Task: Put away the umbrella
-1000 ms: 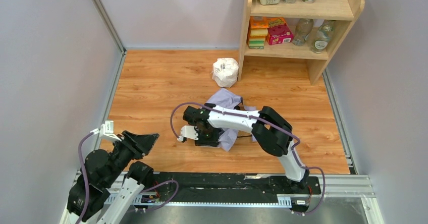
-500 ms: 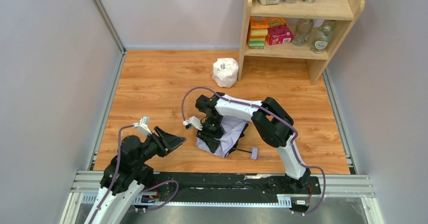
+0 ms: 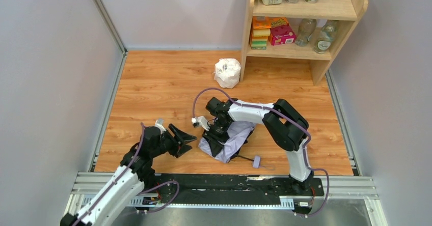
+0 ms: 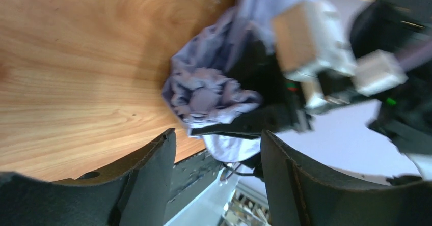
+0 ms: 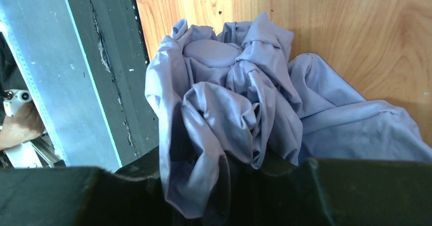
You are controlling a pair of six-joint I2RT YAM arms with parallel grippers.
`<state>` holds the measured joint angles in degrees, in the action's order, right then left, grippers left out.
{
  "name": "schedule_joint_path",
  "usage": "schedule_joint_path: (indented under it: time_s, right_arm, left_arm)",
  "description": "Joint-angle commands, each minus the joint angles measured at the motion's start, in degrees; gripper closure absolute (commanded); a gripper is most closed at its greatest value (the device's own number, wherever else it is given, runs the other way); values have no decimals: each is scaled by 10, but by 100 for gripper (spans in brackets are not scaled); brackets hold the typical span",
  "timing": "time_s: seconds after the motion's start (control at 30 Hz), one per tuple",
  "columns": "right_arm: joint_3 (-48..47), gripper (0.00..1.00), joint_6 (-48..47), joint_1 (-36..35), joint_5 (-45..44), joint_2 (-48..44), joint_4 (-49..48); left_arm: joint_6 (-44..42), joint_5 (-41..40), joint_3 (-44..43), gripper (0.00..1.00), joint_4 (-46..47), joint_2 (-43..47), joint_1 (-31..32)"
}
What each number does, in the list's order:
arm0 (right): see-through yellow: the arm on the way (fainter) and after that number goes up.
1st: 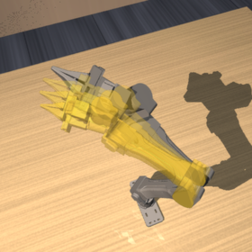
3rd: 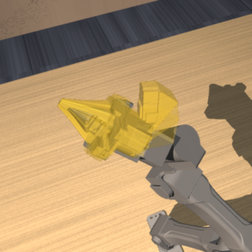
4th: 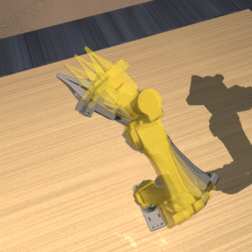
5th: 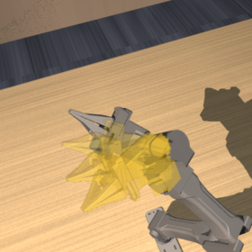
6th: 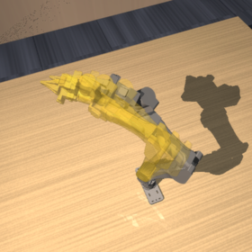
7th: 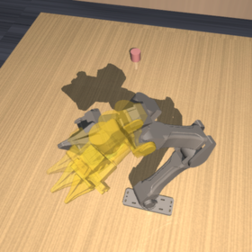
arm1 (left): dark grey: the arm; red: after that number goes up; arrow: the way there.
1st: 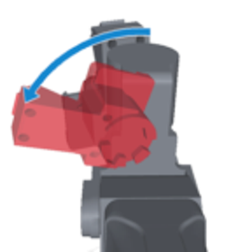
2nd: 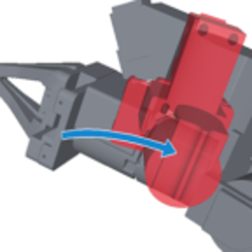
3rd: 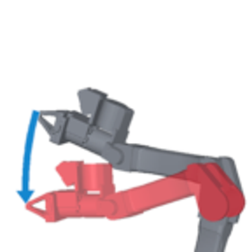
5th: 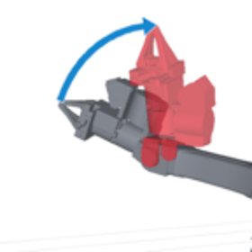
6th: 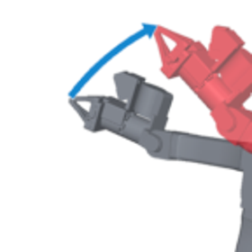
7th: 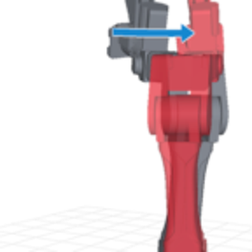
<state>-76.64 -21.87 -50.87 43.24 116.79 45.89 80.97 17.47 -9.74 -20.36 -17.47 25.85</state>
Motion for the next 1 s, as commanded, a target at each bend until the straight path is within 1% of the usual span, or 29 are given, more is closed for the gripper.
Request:
schedule_joint_path:
  time_s: [0.0,0.03,0.07,0.13,0.2,0.27,0.37,0.4,0.5,0.53,0.6,0.7,0.8,0.87,0.9,0.97]
  right_arm:
    - [48,100,-13,5,-120,64,-174]
    - [48,100,-12,6,-123,63,-180]
    - [47,100,-12,7,-126,63,-185]
    - [41,100,-12,10,-122,66,-189]
    - [30,100,-15,11,-122,71,-180]
    - [20,100,-19,14,-119,72,-179]
    - [15,100,-21,19,-116,70,-177]
    - [11,100,-22,20,-115,69,-177]
    - [2,100,-27,21,-118,70,-173]
    - [-3,100,-28,21,-120,72,-169]
    - [-4,100,-30,22,-120,72,-169]
    - [-6,100,-31,21,-122,70,-168]
    - [-5,100,-33,22,-116,65,-171]
    - [-3,100,-33,23,-111,62,-173]
    - [-3,100,-33,23,-107,62,-174]
    - [-5,100,-34,23,-105,63,-173]
  left_arm:
    - [13,79,3,31,155,-192,3]
    - [3,80,-3,31,180,-220,6]
    - [4,80,-2,31,240,-250,10]
    - [12,68,18,30,329,-266,19]
    - [7,46,18,30,328,-252,20]
    - [1,24,12,30,283,-227,23]
    - [26,7,19,29,255,-201,25]
    - [38,5,17,29,228,-204,25]
    - [53,24,1,28,210,-253,27]
    - [50,29,-24,28,175,-264,27]
    - [31,34,-61,28,134,-289,32]
    - [25,28,-90,28,109,-310,43]
    - [38,14,-92,27,124,-336,49]
    - [52,13,-77,27,183,-369,54]
    - [57,15,-73,26,228,-400,58]
    - [57,19,-81,26,283,-449,70]
